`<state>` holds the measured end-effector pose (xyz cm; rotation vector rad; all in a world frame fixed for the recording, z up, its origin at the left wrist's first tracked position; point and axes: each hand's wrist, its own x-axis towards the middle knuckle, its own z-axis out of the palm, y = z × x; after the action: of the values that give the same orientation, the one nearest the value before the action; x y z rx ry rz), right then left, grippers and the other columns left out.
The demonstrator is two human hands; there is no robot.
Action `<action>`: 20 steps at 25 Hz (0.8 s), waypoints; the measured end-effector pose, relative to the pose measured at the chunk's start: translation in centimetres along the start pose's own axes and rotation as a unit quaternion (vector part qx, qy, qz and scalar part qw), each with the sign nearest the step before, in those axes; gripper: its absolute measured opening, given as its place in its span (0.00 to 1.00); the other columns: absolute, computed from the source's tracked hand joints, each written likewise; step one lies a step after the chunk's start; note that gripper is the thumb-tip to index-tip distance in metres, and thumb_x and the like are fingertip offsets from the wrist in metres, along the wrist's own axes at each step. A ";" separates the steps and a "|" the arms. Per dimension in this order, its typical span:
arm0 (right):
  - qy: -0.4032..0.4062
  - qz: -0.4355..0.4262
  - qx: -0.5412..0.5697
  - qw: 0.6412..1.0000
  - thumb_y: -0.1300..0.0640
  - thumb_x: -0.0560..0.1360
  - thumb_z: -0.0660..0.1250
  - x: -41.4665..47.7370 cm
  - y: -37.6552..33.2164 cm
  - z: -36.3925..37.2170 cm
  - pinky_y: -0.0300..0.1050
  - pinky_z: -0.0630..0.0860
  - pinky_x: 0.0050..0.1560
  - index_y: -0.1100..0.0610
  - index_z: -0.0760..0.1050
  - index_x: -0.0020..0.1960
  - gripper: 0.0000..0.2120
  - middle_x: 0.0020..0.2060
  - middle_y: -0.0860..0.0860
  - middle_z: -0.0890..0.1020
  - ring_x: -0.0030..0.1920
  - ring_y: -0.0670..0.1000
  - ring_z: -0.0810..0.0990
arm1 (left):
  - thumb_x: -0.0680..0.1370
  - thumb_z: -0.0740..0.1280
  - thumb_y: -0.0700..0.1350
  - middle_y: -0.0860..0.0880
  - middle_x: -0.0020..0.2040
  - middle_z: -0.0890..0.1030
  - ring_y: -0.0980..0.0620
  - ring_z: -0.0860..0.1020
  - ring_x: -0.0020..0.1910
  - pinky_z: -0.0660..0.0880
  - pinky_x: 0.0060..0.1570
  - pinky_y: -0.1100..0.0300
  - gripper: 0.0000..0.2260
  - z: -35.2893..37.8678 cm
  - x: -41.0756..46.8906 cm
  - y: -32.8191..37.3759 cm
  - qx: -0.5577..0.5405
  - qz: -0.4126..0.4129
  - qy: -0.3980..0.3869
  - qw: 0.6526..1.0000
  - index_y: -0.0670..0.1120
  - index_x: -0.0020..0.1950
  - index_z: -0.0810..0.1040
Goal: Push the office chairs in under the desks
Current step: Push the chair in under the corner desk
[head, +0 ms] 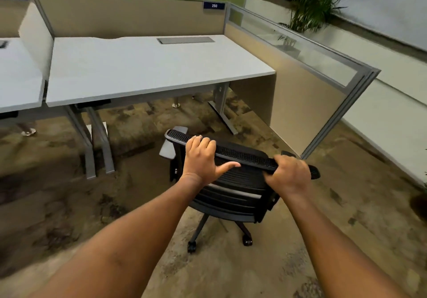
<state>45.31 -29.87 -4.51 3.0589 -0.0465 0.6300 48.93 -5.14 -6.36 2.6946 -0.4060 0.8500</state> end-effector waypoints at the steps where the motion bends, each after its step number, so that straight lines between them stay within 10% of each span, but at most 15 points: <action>1: -0.003 -0.003 0.001 1.000 0.40 0.65 0.66 1.8 -0.3 0.8 0.48 0.72 0.40 0.51 0.74 0.37 0.14 0.32 0.48 0.78 0.36 0.54 0.76 | 0.68 0.54 0.78 0.47 0.45 0.79 0.44 0.75 0.53 0.66 0.63 0.49 0.37 0.8 1.2 -0.8 0.004 -0.009 -0.007 1.000 0.44 0.44 0.77; 20: 0.002 -0.115 0.057 0.992 0.48 0.61 0.75 30.6 -5.3 14.0 0.48 0.71 0.38 0.56 0.76 0.38 0.15 0.32 0.53 0.79 0.35 0.58 0.78 | 0.63 0.52 0.82 0.49 0.47 0.74 0.47 0.70 0.51 0.65 0.59 0.50 0.39 12.0 22.9 -13.1 0.041 -0.149 -0.057 0.986 0.47 0.47 0.71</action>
<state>79.08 -25.71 -5.30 3.1029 0.3478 0.6445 77.60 -1.40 -4.66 2.7898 0.0123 0.6424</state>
